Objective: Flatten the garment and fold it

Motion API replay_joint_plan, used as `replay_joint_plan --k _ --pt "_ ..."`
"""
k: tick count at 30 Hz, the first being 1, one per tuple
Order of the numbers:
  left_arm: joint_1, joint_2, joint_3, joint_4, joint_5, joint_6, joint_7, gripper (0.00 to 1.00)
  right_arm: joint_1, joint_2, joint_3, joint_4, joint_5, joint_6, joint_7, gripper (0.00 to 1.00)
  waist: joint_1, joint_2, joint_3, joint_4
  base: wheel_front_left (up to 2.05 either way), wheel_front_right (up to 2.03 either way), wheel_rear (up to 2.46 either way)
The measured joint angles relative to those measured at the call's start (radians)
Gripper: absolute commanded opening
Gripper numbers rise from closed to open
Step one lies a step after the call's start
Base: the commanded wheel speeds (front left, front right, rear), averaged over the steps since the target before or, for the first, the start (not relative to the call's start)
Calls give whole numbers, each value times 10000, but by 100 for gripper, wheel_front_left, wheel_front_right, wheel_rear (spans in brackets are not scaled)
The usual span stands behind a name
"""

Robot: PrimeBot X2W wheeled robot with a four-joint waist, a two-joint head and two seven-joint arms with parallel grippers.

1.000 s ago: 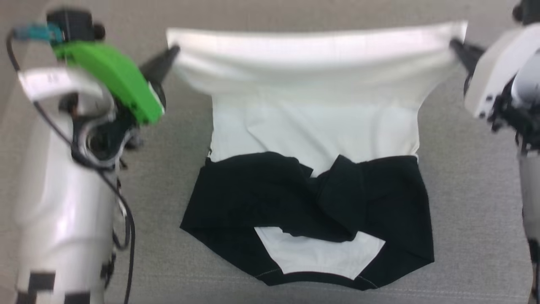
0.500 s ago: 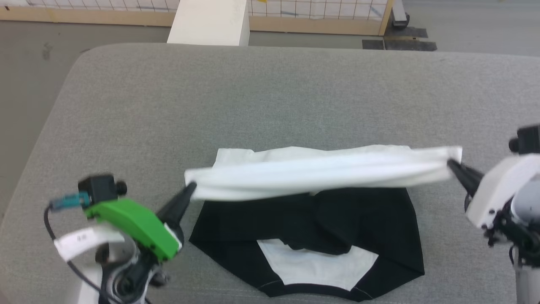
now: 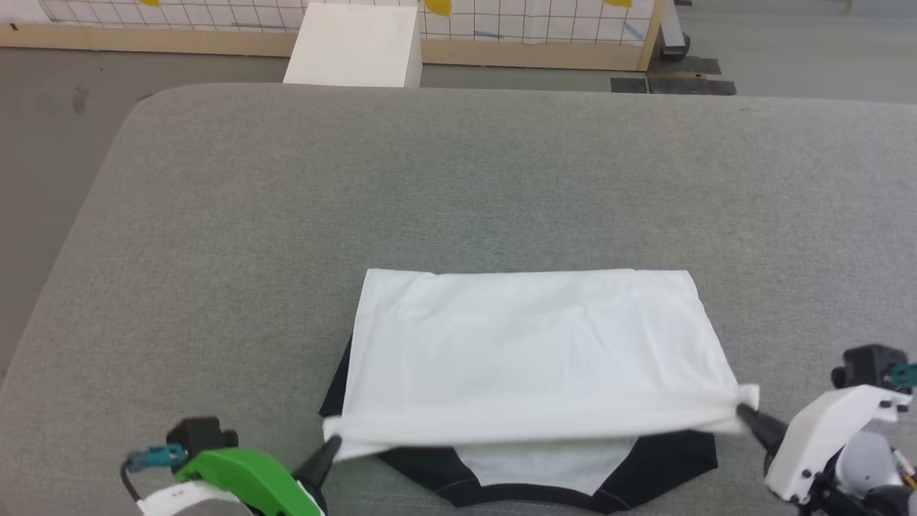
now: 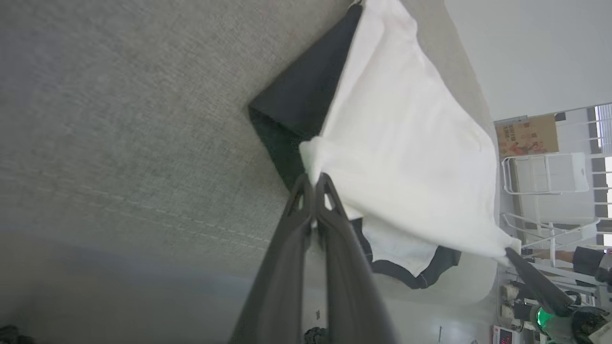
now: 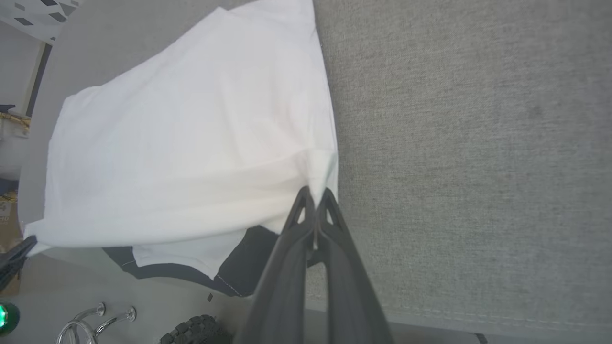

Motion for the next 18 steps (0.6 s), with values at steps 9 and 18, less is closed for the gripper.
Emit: replay_joint_plan --k 9,18 --pt "-130 -21 -249 1887 460 54 -353 23 309 121 479 993 -295 0 -389 0 0 0 28 -36 0 0 0" --pt "-459 1225 -504 2169 1933 974 -119 100 988 -194 318 82 44 0 -21 100 1 0 -270 110 0 0 0"
